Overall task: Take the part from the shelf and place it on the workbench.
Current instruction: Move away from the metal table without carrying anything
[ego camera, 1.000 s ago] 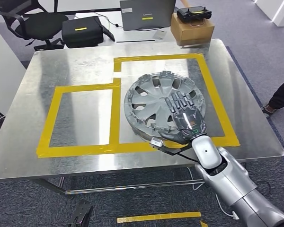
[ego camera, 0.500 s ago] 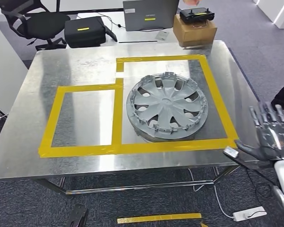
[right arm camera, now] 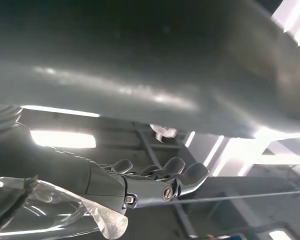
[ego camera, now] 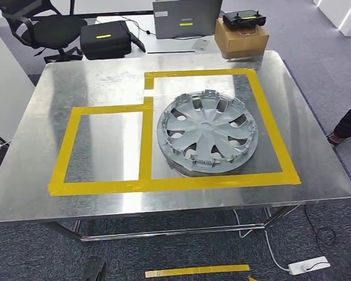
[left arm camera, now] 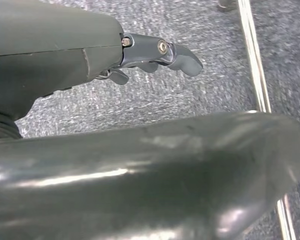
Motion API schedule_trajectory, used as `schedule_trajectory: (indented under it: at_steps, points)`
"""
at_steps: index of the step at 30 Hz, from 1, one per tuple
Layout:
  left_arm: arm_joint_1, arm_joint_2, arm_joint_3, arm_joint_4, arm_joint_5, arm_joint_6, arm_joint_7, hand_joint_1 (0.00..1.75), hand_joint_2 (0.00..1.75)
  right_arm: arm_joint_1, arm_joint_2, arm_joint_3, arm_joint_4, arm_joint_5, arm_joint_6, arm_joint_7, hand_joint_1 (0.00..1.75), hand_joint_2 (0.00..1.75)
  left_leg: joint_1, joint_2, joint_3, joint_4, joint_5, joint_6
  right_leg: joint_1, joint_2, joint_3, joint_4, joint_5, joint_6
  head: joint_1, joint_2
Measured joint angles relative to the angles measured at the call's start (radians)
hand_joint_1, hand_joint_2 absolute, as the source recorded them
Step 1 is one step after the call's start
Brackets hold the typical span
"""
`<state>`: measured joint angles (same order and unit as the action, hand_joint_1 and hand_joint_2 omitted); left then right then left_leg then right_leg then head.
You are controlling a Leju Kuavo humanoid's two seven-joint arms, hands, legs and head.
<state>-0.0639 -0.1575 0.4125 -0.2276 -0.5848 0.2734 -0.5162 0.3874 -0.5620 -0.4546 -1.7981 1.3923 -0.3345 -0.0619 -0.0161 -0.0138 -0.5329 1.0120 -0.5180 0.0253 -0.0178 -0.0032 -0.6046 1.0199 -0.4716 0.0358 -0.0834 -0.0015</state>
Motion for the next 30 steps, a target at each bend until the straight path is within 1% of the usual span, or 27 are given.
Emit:
schedule_trajectory:
  at_steps: [2, 4, 6, 8, 9, 11, 13, 16, 19, 22, 24, 26, 28, 30]
  points:
    - [0.004, -0.002, 0.009, 0.000, 0.000, 0.004, -0.001, 0.00, 0.00, -0.003, 0.115, -0.119, -0.008, -0.023, -0.036, -0.164, 0.00, 0.00, 0.000, 0.001, 0.000, 0.000, 0.000, 0.000, 0.000, 0.002, 0.000, 0.000, 0.000, 0.000, 0.000, 0.000]
    - [0.005, -0.004, 0.016, 0.000, -0.002, 0.008, -0.002, 0.00, 0.00, -0.041, 0.252, -0.245, 0.001, -0.031, -0.092, -0.336, 0.00, 0.00, 0.001, 0.003, 0.000, -0.001, -0.001, 0.000, 0.000, 0.003, 0.000, 0.000, 0.000, -0.001, 0.000, 0.000]
    - [0.005, -0.007, 0.021, 0.000, -0.006, 0.010, -0.002, 0.00, 0.00, -0.090, 0.384, -0.374, 0.025, -0.021, -0.156, -0.473, 0.00, 0.00, 0.001, 0.004, 0.000, -0.001, -0.001, -0.001, 0.000, 0.004, 0.001, 0.000, -0.001, -0.001, 0.000, 0.000]
    - [0.005, -0.009, 0.025, 0.000, -0.010, 0.010, -0.002, 0.00, 0.00, -0.125, 0.478, -0.476, 0.049, -0.013, -0.185, -0.535, 0.00, 0.00, 0.001, 0.004, 0.000, -0.002, -0.001, -0.001, 0.000, 0.004, 0.001, 0.000, -0.001, -0.001, 0.000, 0.000]
    - [0.005, -0.009, 0.028, 0.000, -0.010, 0.010, -0.002, 0.00, 0.00, -0.140, 0.512, -0.513, 0.056, -0.014, -0.186, -0.549, 0.00, 0.00, 0.001, 0.004, 0.001, -0.002, -0.001, -0.001, 0.000, 0.005, 0.001, 0.000, -0.001, -0.001, 0.000, 0.000]
    - [0.004, -0.010, 0.033, 0.000, -0.013, 0.012, -0.003, 0.00, 0.00, -0.175, 0.569, -0.579, 0.076, -0.014, -0.189, -0.576, 0.00, 0.00, 0.001, 0.006, 0.002, -0.002, -0.001, -0.001, 0.000, 0.007, 0.002, 0.000, -0.001, -0.001, 0.000, 0.000]
    - [0.004, -0.010, 0.038, 0.000, -0.019, 0.014, -0.004, 0.00, 0.00, -0.217, 0.619, -0.640, 0.129, -0.010, -0.226, -0.605, 0.00, 0.00, 0.001, 0.007, 0.003, -0.002, -0.001, -0.001, 0.001, 0.008, 0.003, 0.000, -0.001, -0.001, 0.000, 0.000]
    - [0.004, -0.010, 0.042, 0.000, -0.025, 0.020, -0.007, 0.00, 0.00, -0.275, 0.669, -0.732, 0.296, 0.013, -0.316, -0.624, 0.00, 0.00, 0.001, 0.007, 0.005, -0.002, -0.001, -0.001, 0.000, 0.007, 0.005, 0.000, -0.001, -0.001, 0.000, 0.000]
    - [0.004, -0.008, 0.046, 0.000, -0.029, 0.025, -0.008, 0.00, 0.00, -0.329, 0.708, -0.826, 0.478, 0.075, -0.348, -0.603, 0.00, 0.00, 0.001, 0.007, 0.005, -0.002, -0.002, -0.002, 0.000, 0.008, 0.005, 0.000, -0.001, -0.001, 0.000, 0.000]
    - [0.004, -0.005, 0.051, 0.000, -0.037, 0.028, -0.008, 0.00, 0.00, -0.374, 0.747, -0.912, 0.637, 0.138, -0.353, -0.532, 0.00, 0.00, 0.001, 0.007, 0.006, -0.002, -0.002, -0.002, 0.001, 0.008, 0.006, 0.000, -0.001, -0.001, 0.000, 0.000]
    - [0.004, -0.003, 0.058, 0.000, -0.043, 0.028, -0.008, 0.00, 0.00, -0.397, 0.769, -0.957, 0.744, 0.151, -0.354, -0.481, 0.00, 0.00, 0.002, 0.007, 0.006, -0.002, -0.002, -0.002, 0.002, 0.008, 0.006, 0.000, -0.001, -0.002, 0.000, 0.000]
    - [0.004, -0.001, 0.065, 0.000, -0.048, 0.029, -0.008, 0.00, 0.00, -0.410, 0.785, -0.986, 0.835, 0.140, -0.355, -0.442, 0.00, 0.00, 0.003, 0.007, 0.006, -0.002, -0.002, -0.002, 0.002, 0.008, 0.006, 0.000, -0.002, -0.002, -0.001, 0.000]
    - [0.005, 0.001, 0.067, 0.000, -0.057, 0.026, -0.004, 0.00, 0.00, -0.422, 0.791, -1.004, 0.953, 0.123, -0.346, -0.382, 0.00, 0.00, 0.004, 0.007, 0.006, -0.002, -0.002, -0.003, 0.003, 0.008, 0.006, 0.000, -0.002, -0.003, 0.000, 0.000]
    - [0.005, 0.004, 0.066, 0.000, -0.070, 0.017, 0.008, 0.00, 0.00, -0.433, 0.790, -1.014, 1.090, 0.123, -0.305, -0.308, 0.00, 0.00, 0.005, 0.007, 0.006, -0.002, -0.002, -0.004, 0.004, 0.008, 0.007, 0.000, -0.002, -0.003, 0.000, 0.000]
